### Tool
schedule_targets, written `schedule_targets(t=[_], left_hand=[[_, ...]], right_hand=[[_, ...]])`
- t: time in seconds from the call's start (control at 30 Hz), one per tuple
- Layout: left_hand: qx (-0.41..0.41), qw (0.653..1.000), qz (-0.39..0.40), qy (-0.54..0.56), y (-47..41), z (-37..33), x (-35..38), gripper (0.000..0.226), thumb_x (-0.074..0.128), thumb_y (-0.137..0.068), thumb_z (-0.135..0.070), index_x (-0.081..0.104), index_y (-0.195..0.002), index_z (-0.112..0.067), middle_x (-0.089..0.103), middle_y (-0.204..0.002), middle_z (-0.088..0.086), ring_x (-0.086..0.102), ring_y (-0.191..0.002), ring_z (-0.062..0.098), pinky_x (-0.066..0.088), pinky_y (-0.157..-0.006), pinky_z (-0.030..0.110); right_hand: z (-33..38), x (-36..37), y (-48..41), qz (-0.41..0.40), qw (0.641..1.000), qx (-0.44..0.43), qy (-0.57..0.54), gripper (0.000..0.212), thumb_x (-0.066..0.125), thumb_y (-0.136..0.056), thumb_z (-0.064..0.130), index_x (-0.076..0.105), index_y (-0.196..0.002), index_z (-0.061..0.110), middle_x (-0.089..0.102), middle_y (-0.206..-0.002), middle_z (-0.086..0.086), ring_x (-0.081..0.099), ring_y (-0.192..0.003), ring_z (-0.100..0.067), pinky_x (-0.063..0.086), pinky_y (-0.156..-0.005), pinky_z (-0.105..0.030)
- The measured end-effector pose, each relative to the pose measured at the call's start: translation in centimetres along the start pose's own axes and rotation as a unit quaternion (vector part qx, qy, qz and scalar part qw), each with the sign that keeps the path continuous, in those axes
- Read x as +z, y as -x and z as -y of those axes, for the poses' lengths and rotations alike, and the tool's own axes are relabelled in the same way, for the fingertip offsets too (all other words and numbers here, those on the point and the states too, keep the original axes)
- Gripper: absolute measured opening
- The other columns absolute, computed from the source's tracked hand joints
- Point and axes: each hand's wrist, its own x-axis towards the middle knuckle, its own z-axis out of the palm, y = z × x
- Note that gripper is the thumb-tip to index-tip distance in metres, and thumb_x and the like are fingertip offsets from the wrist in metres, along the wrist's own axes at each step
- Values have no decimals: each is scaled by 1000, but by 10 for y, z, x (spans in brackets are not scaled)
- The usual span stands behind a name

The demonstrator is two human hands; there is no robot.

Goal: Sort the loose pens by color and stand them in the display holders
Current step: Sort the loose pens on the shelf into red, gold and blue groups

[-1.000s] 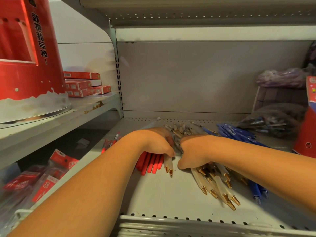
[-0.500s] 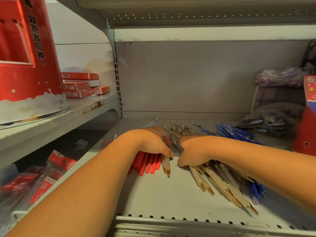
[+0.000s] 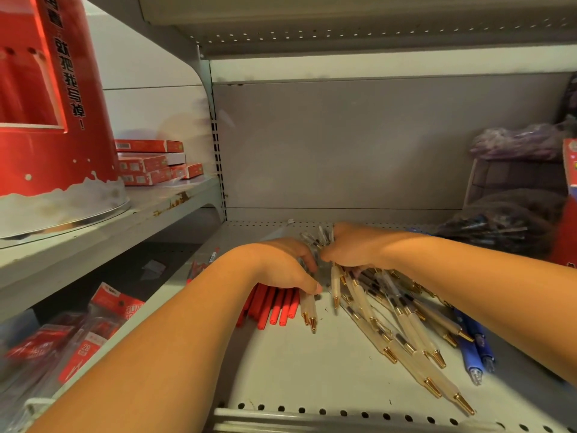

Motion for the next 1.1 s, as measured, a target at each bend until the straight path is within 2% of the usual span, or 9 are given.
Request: schedule_targets(t=[0.2,0.3,0.4,0.5,0.57,0.63,0.7,0.93,1.1], left_hand=[[-10,999,-5,32,0,2,0,61,69,-84,-47,41,-136,-31,49,-85,-20,50,-74,-2,36,-57,18],[-11,998,-11,59,1,-1,0,48,66,-86,-37,48,-129,-26,58,-76,-10,54,-63,6,41,-55,21],[-5,996,-37,87,-2,-4,1,33,60,-90,-32,58,-119,-16,55,-74,-4,47,-56,8,39,-49,18],[-13,993,-74,91,-6,-7,3,26,60,-92,-36,57,-114,-22,51,-102,1,48,-77,11,38,-66,25],[-27,993,-93,69,-12,-6,6,46,62,-91,-43,51,-132,-27,53,-126,3,54,-107,20,45,-87,31],[-26,994,-107,20,-18,-6,10,58,60,-90,-51,43,-142,-32,46,-143,6,45,-127,28,42,-102,39],[-6,994,-111,-21,-23,-8,15,59,55,-92,-54,40,-145,-33,41,-151,6,38,-135,30,37,-108,43],[43,997,-60,28,-29,-7,24,43,35,-102,-54,50,-136,-34,55,-139,-3,52,-120,18,42,-101,37],[65,991,-97,67,-31,-3,22,17,46,-98,-55,59,-101,-44,59,-96,-19,52,-83,-3,37,-68,18]], right_hand=[[3,11,-7,80,995,18,-55,12,67,-90,21,61,-96,12,64,-88,-5,60,-56,-13,52,-52,-20],[5,1,3,114,990,-9,-82,16,64,-92,22,59,-103,11,60,-94,-1,66,-53,-9,54,-56,-19],[2,-11,18,129,990,-29,-55,20,59,-97,22,61,-114,12,62,-91,2,72,-70,-11,59,-66,-22],[-5,-18,36,115,982,-79,125,27,52,-99,34,65,-101,10,65,-85,0,67,-73,-13,57,-73,-25],[-12,-20,48,119,955,-138,232,47,49,-97,49,61,-122,11,65,-107,-4,64,-94,-18,54,-87,-31],[-22,-21,59,149,951,-153,225,74,55,-85,67,42,-145,24,52,-140,6,54,-122,-13,45,-103,-31],[-28,-21,69,178,949,-181,185,89,65,-72,74,34,-146,38,46,-143,20,49,-125,-2,40,-107,-27],[-46,-7,75,69,939,-261,212,95,66,-69,77,27,-147,40,39,-146,19,42,-126,-3,32,-100,-17],[-42,3,77,29,942,-261,210,101,62,-64,83,30,-147,36,40,-145,15,44,-126,-7,42,-107,-30]])
